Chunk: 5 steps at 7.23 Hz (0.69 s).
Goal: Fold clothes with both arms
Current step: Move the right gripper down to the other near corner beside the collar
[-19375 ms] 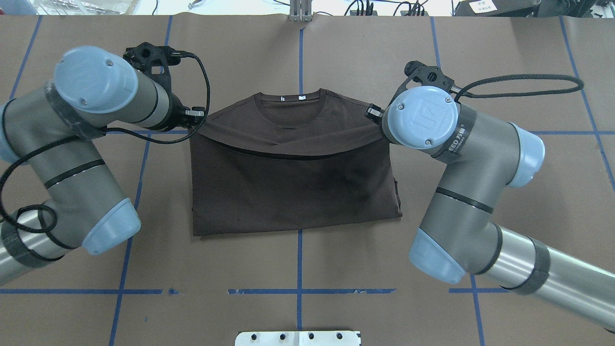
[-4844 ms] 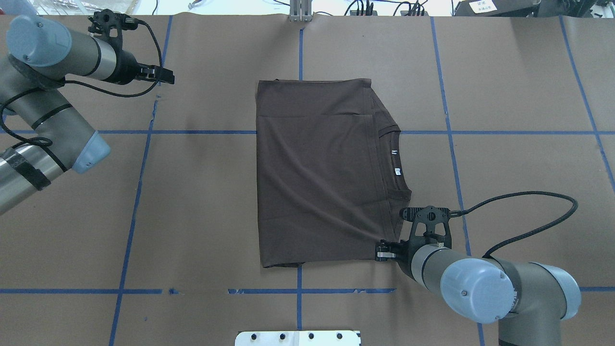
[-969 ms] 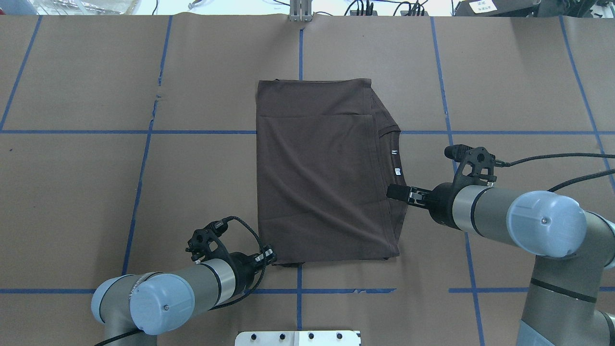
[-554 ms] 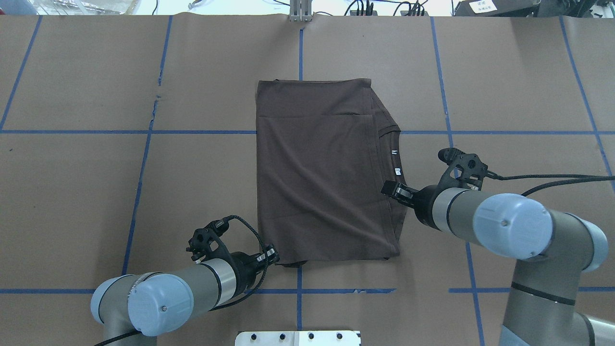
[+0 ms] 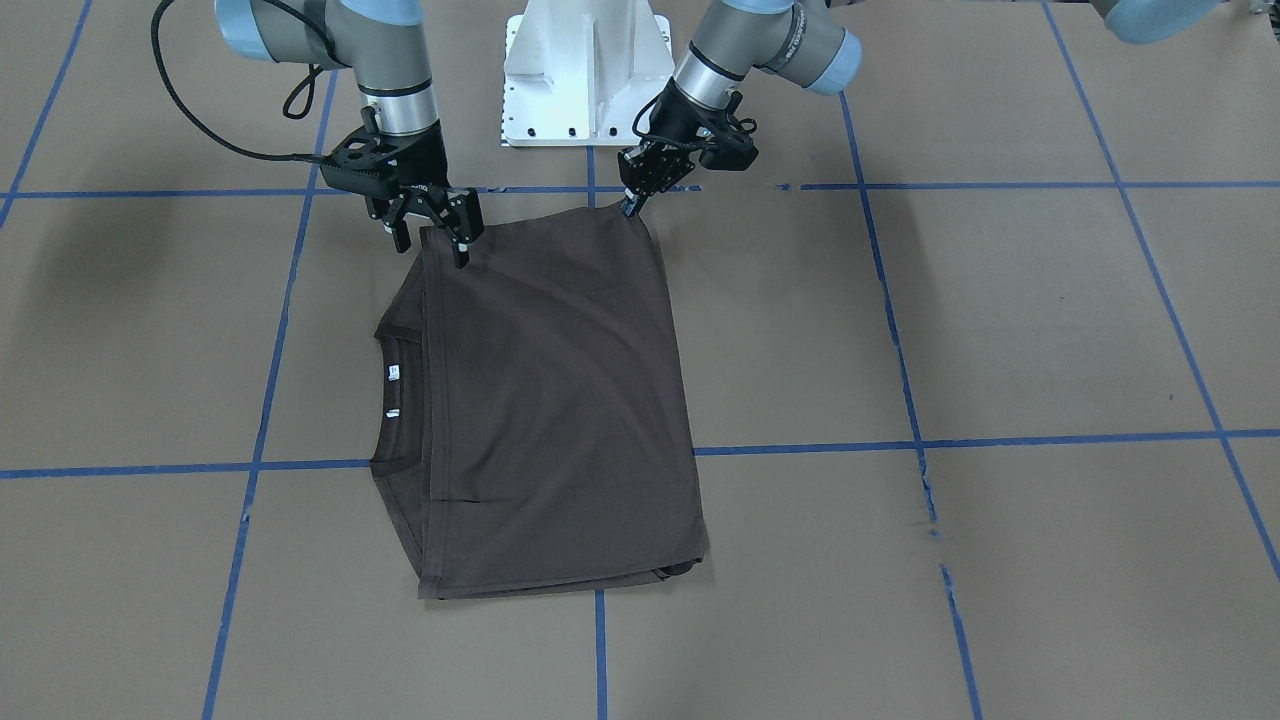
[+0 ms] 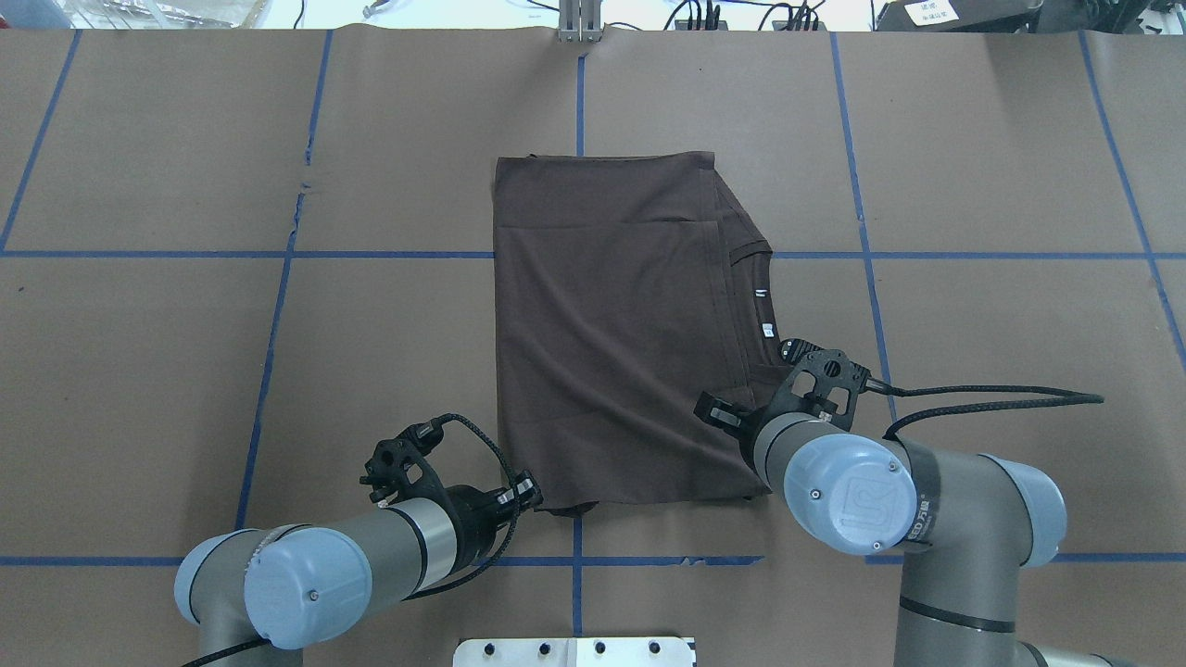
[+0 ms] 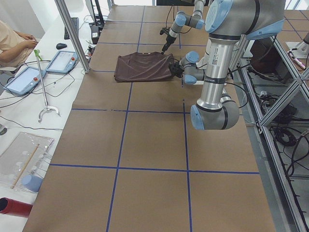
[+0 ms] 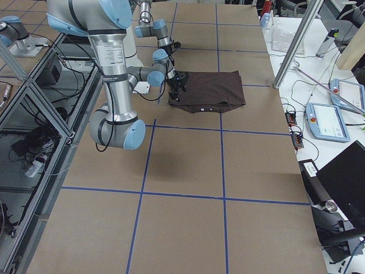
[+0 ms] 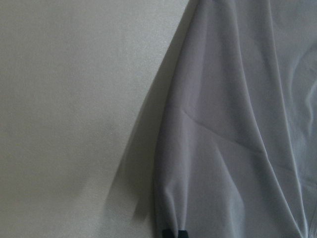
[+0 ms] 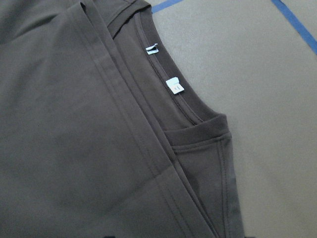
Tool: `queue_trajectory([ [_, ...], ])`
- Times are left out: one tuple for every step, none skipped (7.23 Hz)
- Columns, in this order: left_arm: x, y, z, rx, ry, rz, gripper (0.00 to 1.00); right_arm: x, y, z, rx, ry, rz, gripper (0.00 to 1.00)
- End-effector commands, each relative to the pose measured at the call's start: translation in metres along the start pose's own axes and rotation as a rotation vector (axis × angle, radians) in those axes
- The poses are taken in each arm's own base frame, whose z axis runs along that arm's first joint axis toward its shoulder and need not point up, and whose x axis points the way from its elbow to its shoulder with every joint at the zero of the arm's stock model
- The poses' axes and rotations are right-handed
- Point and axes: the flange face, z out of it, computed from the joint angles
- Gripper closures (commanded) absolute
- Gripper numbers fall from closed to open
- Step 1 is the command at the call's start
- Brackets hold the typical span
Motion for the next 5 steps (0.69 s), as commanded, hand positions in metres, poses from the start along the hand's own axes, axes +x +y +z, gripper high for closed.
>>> queue_trajectory([
  [0.001, 0.002, 0.0, -0.005, 0.001, -0.002, 1.0, 0.007, 0.024, 0.012, 0.024, 0.02, -0.041, 0.1],
  [0.001, 0.001, 0.0, -0.004, 0.001, -0.002, 1.0, 0.007, 0.028, 0.018, 0.041, 0.023, -0.039, 0.11],
  [0.001, 0.002, 0.0, -0.005, 0.001, -0.002, 1.0, 0.008, 0.029, 0.023, 0.052, 0.029, -0.042, 0.13],
  [0.001, 0.002, 0.0, -0.005, 0.0, -0.002, 1.0, 0.009, 0.03, 0.028, 0.063, 0.037, -0.047, 0.13],
  [0.001, 0.002, 0.0, -0.007, 0.001, -0.002, 1.0, 0.009, 0.031, 0.029, 0.064, 0.033, -0.047, 0.14],
])
